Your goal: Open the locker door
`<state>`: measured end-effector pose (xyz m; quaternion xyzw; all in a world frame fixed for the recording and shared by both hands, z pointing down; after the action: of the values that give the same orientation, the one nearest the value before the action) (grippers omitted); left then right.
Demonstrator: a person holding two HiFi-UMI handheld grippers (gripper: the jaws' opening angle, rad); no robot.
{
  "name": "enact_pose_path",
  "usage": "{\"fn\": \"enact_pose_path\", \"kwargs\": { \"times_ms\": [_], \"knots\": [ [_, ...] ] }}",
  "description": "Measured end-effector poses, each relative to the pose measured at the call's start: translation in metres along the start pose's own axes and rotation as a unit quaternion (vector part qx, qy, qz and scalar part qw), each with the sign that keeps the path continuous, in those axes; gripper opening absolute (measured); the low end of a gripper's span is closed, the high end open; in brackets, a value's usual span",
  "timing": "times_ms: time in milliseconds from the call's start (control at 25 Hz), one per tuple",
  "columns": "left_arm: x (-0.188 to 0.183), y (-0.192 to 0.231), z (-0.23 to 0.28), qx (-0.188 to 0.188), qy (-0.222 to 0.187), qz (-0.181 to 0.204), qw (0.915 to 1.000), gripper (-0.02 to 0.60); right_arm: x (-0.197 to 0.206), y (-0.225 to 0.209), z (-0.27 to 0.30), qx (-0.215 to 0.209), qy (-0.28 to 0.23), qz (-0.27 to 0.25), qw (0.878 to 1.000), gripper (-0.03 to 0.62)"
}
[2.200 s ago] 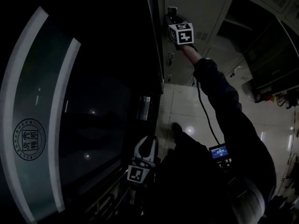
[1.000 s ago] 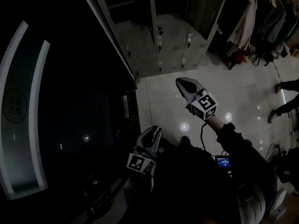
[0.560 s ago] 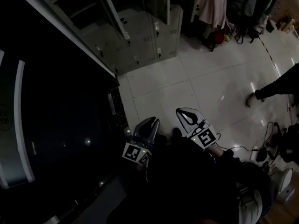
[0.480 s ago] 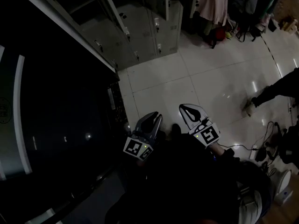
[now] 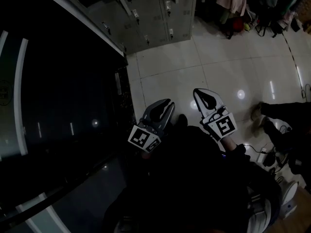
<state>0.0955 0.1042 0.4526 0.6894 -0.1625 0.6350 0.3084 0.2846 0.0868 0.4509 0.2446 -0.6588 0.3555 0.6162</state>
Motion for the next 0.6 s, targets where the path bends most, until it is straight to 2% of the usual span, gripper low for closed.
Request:
{"fn": "enact_pose_path", "kwargs": {
  "times_ms": [160, 600],
  "knots": [
    [0.002, 0.001, 0.003, -0.005, -0.003, 0.000, 1.0000, 0.067, -0.007, 0.002, 0.003, -0.012, -0.012, -0.017, 1.000, 0.000],
    [0.001, 0.003, 0.015, 0.002, -0.003, 0.004, 1.0000, 0.067, -0.013, -0.005, 0.012, -0.018, -0.023, -0.014, 0.999, 0.000]
  ]
}}
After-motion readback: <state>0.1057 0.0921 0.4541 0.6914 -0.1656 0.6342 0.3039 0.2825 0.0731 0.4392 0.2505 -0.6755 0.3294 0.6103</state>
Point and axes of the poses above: the fingertips, and each gripper's own axes: z forward along the fingers, y to its left, x out of its underside, the point moved 8 cm from there along -z, backward along the fingers, and after that the axes turned 5 degrees about z, right-handed, at the moved point
